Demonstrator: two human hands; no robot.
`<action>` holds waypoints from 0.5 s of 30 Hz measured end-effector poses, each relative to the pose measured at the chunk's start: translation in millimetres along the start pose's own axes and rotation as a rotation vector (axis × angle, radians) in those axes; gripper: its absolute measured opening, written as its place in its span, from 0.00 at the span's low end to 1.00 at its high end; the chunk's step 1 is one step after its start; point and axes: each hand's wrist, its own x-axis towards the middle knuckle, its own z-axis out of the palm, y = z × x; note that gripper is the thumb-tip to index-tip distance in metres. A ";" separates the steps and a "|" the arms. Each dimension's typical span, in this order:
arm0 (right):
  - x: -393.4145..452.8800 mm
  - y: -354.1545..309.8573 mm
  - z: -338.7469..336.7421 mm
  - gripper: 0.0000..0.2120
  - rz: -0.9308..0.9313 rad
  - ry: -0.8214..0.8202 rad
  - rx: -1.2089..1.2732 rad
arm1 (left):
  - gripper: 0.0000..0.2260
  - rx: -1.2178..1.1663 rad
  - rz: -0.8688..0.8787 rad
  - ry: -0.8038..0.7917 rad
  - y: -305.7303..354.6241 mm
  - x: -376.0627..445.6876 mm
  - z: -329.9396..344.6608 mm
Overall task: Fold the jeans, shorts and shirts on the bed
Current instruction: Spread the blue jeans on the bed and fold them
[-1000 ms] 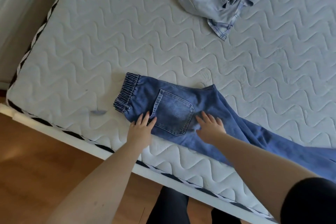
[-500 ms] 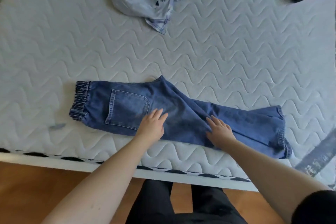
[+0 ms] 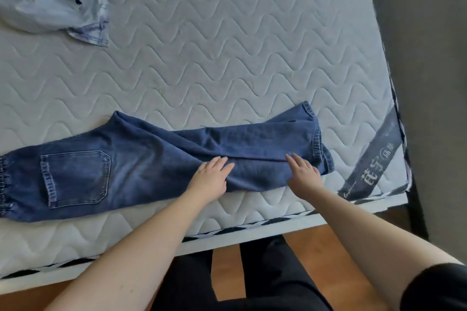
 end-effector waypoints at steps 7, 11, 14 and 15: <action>22.3 76.4 3.4 0.34 0.159 0.108 0.162 | 0.26 0.090 0.039 -0.031 60.6 68.7 5.3; 46.2 100.2 -1.2 0.31 0.245 0.093 0.485 | 0.31 0.141 0.057 -0.134 85.1 95.3 7.6; 54.5 109.1 -3.6 0.20 0.298 0.064 0.721 | 0.37 0.154 0.035 -0.226 95.8 100.1 16.3; 54.7 109.8 -3.1 0.18 0.311 0.037 0.748 | 0.39 0.152 0.019 -0.246 97.3 100.0 19.6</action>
